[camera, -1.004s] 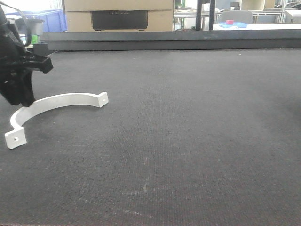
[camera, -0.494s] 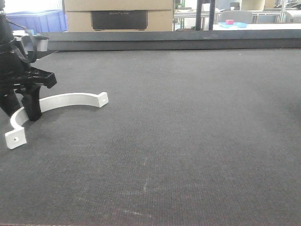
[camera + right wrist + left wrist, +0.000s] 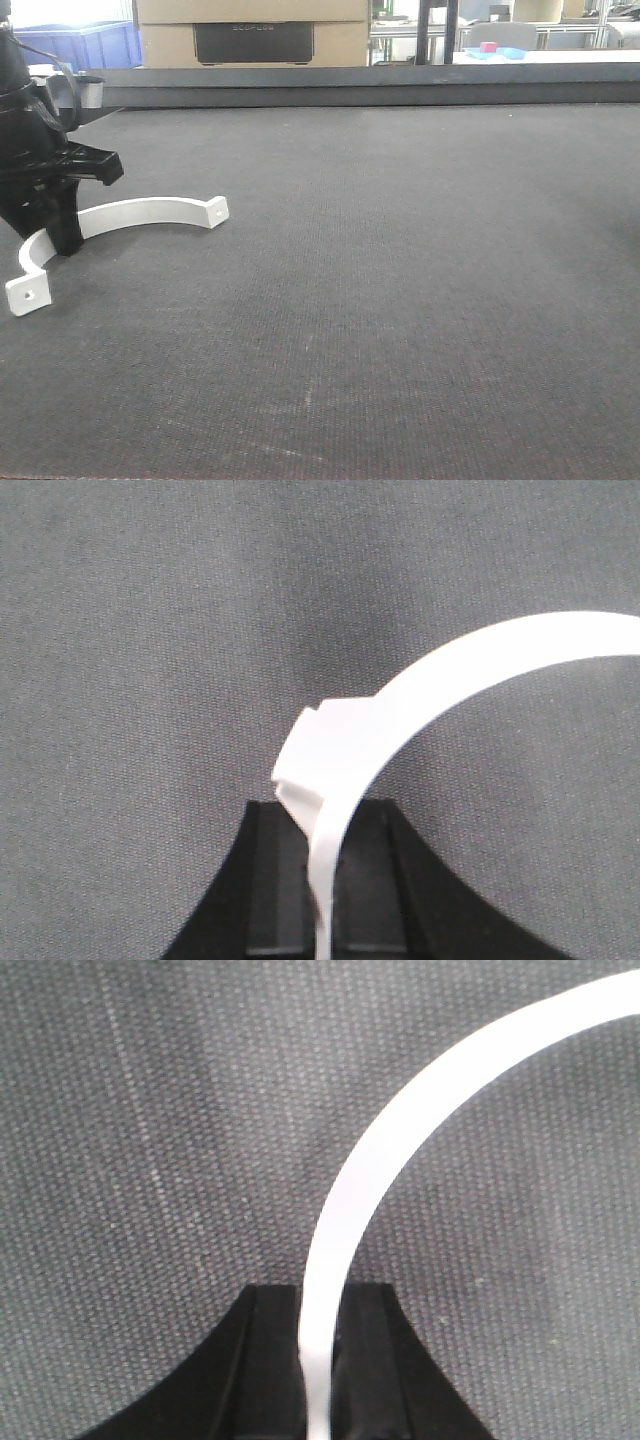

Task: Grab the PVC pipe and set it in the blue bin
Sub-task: 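Lift the held pipe off the table with both grippers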

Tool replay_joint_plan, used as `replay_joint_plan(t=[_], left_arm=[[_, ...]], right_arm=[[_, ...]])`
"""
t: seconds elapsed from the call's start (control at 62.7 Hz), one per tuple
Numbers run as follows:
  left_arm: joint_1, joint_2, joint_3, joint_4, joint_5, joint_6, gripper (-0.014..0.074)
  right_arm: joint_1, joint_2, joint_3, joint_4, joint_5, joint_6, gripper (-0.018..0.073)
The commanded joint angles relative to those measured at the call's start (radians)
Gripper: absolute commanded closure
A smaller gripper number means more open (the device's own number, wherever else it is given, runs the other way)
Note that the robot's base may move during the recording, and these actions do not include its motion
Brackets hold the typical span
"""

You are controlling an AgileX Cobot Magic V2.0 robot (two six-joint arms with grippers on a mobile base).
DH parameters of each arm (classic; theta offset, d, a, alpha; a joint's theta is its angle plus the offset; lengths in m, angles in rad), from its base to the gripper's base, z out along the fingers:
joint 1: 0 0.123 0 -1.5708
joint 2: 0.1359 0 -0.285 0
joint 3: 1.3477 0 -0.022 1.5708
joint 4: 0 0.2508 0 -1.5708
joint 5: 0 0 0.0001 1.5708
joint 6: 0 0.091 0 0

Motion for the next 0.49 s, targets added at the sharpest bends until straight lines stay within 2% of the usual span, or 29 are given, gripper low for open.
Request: replay_joint_plan(t=[0.0, 0.271, 0.478], left_arm=[[-0.006, 0.0, -0.015, 0.0, 0.029, -0.001, 0.0707], [-0.006, -0.102, -0.089, 0.0, 0.12, -0.008, 0.0707], [-0.006, -0.242, -0.079, 0.0, 0.098, -0.114, 0.0707]], right_arm=[[0.002, -0.009, -0.006, -0.004, -0.021, -0.007, 0.0727], [0.002, -0.021, -0.006, -0.004, -0.016, -0.007, 0.0727], [0.002, -0.076, -0.006, -0.004, -0.021, -0.125, 0.0727]])
